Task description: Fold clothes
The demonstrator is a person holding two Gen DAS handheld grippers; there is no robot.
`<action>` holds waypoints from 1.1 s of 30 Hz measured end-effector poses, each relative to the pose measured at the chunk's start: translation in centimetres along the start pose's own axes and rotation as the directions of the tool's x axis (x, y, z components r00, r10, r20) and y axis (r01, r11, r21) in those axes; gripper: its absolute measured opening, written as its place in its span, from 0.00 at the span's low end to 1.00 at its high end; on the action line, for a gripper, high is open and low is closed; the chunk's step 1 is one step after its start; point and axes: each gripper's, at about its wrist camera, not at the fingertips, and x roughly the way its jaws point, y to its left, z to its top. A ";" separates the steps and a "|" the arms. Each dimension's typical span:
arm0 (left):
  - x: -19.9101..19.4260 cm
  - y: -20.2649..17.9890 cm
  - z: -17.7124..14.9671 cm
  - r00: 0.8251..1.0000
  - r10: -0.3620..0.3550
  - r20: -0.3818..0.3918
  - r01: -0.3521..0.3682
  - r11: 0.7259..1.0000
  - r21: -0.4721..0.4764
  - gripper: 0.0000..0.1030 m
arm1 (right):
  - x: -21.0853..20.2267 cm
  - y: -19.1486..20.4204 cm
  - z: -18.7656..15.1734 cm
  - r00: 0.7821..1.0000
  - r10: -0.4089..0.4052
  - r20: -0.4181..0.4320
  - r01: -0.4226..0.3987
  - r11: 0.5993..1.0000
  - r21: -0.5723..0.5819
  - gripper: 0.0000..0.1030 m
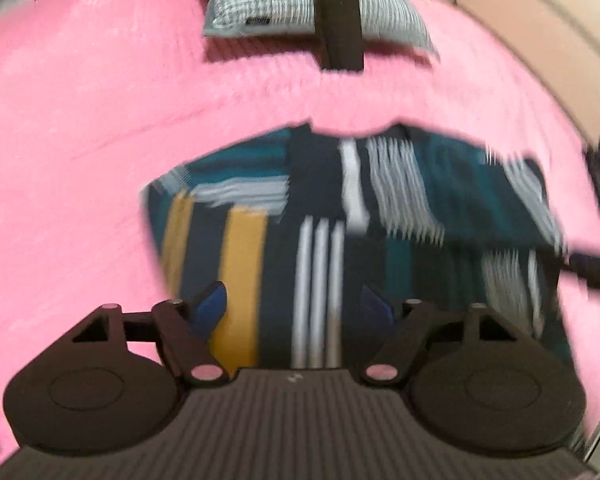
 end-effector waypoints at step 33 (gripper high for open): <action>5.5 3.5 4.9 0.980 0.198 -0.022 -0.194 0.972 0.134 0.06 | 6.6 -4.9 -1.3 0.995 -0.088 -0.055 0.085 0.994 -0.063 0.89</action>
